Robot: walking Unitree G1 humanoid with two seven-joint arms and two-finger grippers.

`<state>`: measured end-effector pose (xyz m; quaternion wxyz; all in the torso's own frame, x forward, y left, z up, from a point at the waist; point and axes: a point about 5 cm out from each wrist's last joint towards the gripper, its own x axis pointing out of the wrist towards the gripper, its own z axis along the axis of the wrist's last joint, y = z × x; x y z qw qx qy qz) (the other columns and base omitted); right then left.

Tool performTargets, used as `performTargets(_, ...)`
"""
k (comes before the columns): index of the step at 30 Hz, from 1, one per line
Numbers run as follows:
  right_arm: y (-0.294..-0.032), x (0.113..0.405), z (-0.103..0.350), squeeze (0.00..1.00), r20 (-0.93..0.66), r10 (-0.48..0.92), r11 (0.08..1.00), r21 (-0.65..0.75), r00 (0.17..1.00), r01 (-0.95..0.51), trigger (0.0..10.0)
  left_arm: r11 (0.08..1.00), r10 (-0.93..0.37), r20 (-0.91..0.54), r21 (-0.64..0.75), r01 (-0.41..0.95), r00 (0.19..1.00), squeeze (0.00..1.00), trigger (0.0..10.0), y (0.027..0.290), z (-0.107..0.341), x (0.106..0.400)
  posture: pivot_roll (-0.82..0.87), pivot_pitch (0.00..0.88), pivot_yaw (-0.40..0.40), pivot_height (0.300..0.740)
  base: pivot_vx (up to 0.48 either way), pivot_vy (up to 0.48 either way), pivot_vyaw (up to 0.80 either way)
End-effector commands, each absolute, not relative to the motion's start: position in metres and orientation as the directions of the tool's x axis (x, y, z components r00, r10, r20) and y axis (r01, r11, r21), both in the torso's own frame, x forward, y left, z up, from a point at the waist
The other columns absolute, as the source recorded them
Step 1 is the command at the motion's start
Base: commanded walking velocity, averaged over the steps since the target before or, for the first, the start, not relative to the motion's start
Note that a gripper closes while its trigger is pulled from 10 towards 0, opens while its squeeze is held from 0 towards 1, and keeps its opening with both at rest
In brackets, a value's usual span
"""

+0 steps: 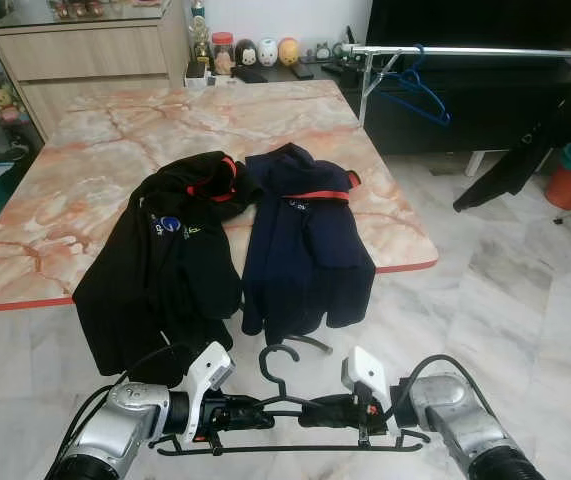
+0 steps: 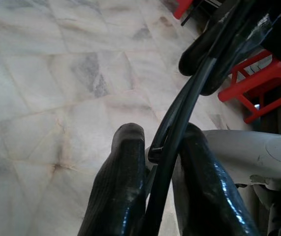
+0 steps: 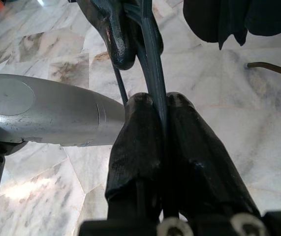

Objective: Hang hanger

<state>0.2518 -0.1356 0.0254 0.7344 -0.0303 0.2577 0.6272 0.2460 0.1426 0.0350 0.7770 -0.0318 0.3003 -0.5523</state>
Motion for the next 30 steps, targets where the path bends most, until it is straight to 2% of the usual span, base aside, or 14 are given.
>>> performTargets(1, -0.127, 0.254, 0.034, 0.0, -0.359, 0.93, 0.181, 0.26, 0.079, -0.949, 10.0, 0.431, -0.855, -0.465, -0.39, 0.814, 0.23, 0.0, 0.0, 0.148, 0.03, 0.244, 0.09, 0.0, -0.026, 0.74, 0.0, 0.0, 0.0)
performTargets(7, -0.128, 0.252, 0.034, 0.02, -0.347, 0.935, 0.175, 0.279, 0.071, -0.944, 10.0, 0.42, -0.863, -0.452, -0.388, 0.82, 0.228, 0.0, 0.0, 0.148, 0.032, 0.244, 0.1, 0.0, -0.029, 0.74, 0.0, 0.0, 0.0)
performTargets(8, -0.128, 0.252, 0.034, 0.67, -0.341, 0.938, 0.175, 0.287, 0.07, -0.942, 10.0, 0.419, -0.864, -0.449, -0.388, 0.821, 0.228, 0.0, 0.0, 0.147, 0.033, 0.244, 0.1, 0.0, -0.03, 0.74, 0.0, 0.0, 0.0)
performTargets(9, -0.129, 0.251, 0.033, 1.0, -0.332, 0.941, 0.176, 0.301, 0.07, -0.937, 10.0, 0.417, -0.865, -0.446, -0.387, 0.822, 0.229, 0.0, 0.0, 0.147, 0.034, 0.245, 0.1, 0.0, -0.03, 0.74, 0.0, 0.0, 0.0)
performTargets(20, -0.14, 0.249, 0.024, 1.0, -0.346, 0.933, 0.222, 0.32, 0.104, -0.921, 10.0, 0.391, -0.883, -0.413, -0.387, 0.835, 0.222, 0.0, 0.0, 0.149, 0.042, 0.245, 0.1, 0.0, -0.031, 0.74, 0.0, 0.0, 0.0)
performTargets(24, -0.147, 0.252, 0.021, 1.0, -0.374, 0.912, 0.289, 0.288, 0.17, -0.913, 10.0, 0.372, -0.889, -0.409, -0.385, 0.845, 0.205, 0.0, 0.0, 0.151, 0.045, 0.243, 0.1, 0.0, -0.031, 0.74, 0.0, 0.0, 0.0)
performTargets(25, -0.153, 0.257, 0.017, 0.84, -0.435, 0.867, 0.366, 0.222, 0.244, -0.904, 10.0, 0.364, -0.89, -0.412, -0.383, 0.849, 0.196, 0.0, 0.0, 0.153, 0.046, 0.241, 0.09, 0.0, -0.031, 0.74, 0.0, 0.0, 0.0)
performTargets(26, -0.155, 0.259, 0.016, 0.84, -0.452, 0.852, 0.386, 0.201, 0.264, -0.9, 10.0, 0.363, -0.89, -0.414, -0.383, 0.85, 0.194, 0.0, 0.0, 0.153, 0.046, 0.241, 0.09, 0.0, -0.031, 0.74, 0.0, 0.0, 0.0)
performTargets(27, -0.157, 0.26, 0.014, 0.0, -0.478, 0.831, 0.408, 0.178, 0.284, -0.895, 10.0, 0.362, -0.888, -0.419, -0.382, 0.85, 0.19, 0.0, 0.0, 0.154, 0.046, 0.24, 0.09, 0.0, -0.03, 0.74, 0.0, 0.0, 0.0)
performTargets(30, -0.167, 0.264, 0.008, 0.0, -0.569, 0.742, 0.475, 0.072, 0.356, -0.877, 10.0, 0.367, -0.881, -0.434, -0.38, 0.849, 0.187, 0.0, 0.0, 0.158, 0.045, 0.239, 0.1, 0.0, -0.031, 0.74, 0.0, 0.0, 0.0)
